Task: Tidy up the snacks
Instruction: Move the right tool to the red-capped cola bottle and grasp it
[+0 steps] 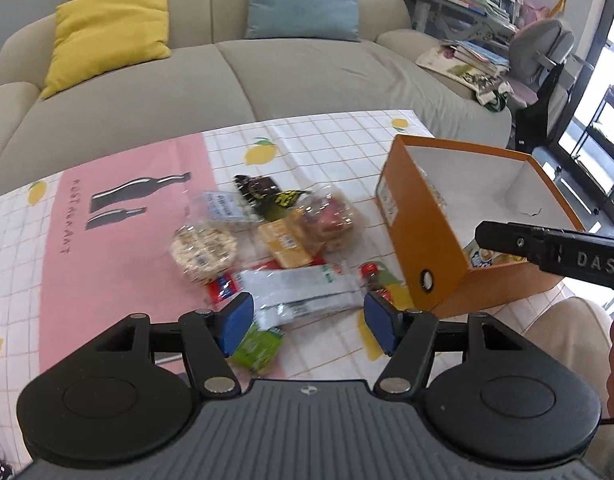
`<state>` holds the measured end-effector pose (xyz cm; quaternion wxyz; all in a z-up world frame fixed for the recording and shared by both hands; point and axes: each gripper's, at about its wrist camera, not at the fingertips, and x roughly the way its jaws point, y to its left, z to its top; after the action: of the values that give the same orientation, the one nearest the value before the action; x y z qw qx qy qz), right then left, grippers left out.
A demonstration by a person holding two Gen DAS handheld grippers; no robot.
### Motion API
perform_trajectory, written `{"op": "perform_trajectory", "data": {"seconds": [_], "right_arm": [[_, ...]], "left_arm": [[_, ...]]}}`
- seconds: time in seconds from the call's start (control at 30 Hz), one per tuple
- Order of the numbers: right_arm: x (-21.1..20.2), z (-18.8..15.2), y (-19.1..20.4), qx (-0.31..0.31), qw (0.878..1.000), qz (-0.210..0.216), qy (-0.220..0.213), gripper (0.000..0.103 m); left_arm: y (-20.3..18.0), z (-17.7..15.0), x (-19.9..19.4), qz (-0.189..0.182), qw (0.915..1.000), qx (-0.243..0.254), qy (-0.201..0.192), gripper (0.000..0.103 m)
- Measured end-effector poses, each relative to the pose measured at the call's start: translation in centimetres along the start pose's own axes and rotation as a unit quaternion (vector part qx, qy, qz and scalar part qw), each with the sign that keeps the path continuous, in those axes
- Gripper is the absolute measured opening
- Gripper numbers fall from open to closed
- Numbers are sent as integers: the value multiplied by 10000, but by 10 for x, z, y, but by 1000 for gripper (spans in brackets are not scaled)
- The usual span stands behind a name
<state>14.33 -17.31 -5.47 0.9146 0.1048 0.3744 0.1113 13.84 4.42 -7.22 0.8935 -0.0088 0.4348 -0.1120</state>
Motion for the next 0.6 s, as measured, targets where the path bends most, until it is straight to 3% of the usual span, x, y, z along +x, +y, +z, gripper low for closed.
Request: {"op": "perform_trajectory", "data": {"seconds": [0.13, 0.4, 0.6], "right_arm": [[-1, -19, 22, -203, 9998, 33, -56, 47], [24, -51, 53, -783, 9960, -146, 407, 47], [48, -71, 52, -916, 9925, -412, 700, 46]], "left_arm": [[18, -15, -6, 7, 9997, -236, -51, 75], [38, -41, 0, -13, 9991, -413, 70, 75], [45, -50, 20, 31, 9991, -399, 167, 74]]}}
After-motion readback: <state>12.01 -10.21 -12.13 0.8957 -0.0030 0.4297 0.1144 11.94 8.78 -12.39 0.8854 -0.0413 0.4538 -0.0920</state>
